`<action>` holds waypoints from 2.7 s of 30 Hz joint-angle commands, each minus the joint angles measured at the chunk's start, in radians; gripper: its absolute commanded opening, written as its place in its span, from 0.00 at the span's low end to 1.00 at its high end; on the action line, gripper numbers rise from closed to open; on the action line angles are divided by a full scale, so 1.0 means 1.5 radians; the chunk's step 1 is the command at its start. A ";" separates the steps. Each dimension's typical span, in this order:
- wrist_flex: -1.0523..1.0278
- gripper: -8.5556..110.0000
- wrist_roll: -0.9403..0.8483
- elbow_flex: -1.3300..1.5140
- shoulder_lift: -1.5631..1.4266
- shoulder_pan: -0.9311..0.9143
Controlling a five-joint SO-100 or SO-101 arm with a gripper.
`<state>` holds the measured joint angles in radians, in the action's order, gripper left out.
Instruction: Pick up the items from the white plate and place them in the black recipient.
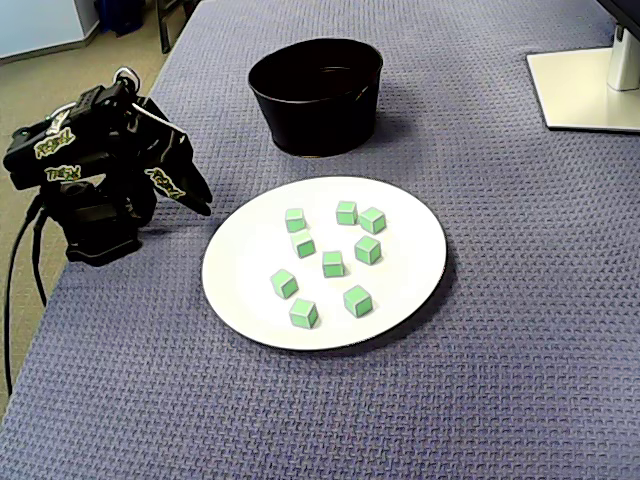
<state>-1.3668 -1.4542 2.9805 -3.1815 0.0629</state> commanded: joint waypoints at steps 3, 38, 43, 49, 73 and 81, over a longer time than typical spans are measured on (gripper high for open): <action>-0.064 0.34 -0.082 -0.220 0.253 -0.309; 0.305 0.36 -0.121 -0.596 0.881 -0.191; 0.374 0.38 -0.094 -0.618 0.973 -0.183; 0.411 0.37 -0.071 -0.638 1.033 -0.172; 0.495 0.20 -0.002 -0.553 1.038 -0.126; 0.527 0.07 0.026 -0.535 1.020 -0.116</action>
<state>-0.6029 -1.4404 2.1752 -1.6045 -0.1243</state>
